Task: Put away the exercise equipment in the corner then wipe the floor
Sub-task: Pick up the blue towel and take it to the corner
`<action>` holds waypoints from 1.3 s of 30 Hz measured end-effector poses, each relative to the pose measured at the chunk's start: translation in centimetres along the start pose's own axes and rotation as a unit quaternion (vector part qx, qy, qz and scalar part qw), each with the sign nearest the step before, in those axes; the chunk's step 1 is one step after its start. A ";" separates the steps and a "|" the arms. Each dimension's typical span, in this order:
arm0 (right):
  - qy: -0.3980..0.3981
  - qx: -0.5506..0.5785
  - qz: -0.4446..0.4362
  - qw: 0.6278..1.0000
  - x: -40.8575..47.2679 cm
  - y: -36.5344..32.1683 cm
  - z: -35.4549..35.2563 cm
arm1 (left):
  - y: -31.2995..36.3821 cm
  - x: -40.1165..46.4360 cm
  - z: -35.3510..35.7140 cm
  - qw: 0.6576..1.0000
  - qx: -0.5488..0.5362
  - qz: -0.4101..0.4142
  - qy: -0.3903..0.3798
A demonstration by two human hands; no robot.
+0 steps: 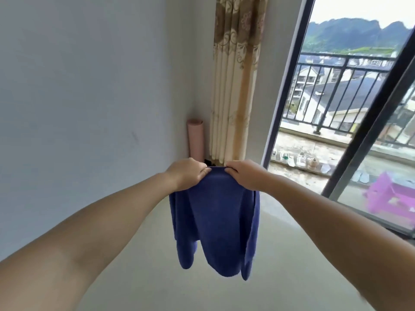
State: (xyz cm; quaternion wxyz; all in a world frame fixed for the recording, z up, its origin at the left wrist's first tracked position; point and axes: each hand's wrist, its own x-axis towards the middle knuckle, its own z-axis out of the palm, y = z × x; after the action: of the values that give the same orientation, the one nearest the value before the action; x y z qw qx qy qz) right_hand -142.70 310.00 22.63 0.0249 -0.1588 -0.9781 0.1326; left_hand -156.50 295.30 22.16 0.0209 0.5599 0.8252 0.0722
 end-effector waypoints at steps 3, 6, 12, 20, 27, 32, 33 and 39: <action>-0.004 -0.018 -0.033 0.999 8.0 3.0 -2.8 | -2.9 6.8 -1.3 0.999 0.008 -0.042 0.027; 0.006 -0.038 -0.082 0.996 16.0 4.9 -5.5 | -6.1 12.4 -3.1 0.995 0.008 -0.083 0.056; 0.025 -0.083 -0.175 0.981 32.8 4.4 -8.2 | -15.8 21.0 -7.4 0.981 0.046 -0.175 0.074; 0.072 -0.080 -0.238 0.965 55.3 -0.2 -14.4 | -31.8 31.8 -16.7 0.957 0.116 -0.229 0.135; 0.146 -0.070 -0.286 0.944 71.3 -4.7 -22.0 | -42.7 39.7 -27.5 0.930 0.201 -0.256 0.174; 0.252 -0.086 -0.303 0.915 81.6 -8.2 -30.4 | -48.2 45.3 -37.0 0.880 0.275 -0.278 0.269; 0.275 -0.087 -0.310 0.906 83.4 -8.8 -32.2 | -49.2 46.4 -38.8 0.867 0.297 -0.280 0.287; 0.389 -0.097 -0.369 0.839 93.6 -12.6 -41.0 | -54.5 52.2 -48.9 0.784 0.378 -0.337 0.358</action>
State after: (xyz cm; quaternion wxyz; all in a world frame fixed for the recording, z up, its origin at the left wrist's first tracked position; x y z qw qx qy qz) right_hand -231.57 338.50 66.07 0.4346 0.1742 -0.8820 -0.0541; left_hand -231.77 319.24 65.12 -0.4666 0.1427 0.8707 -0.0620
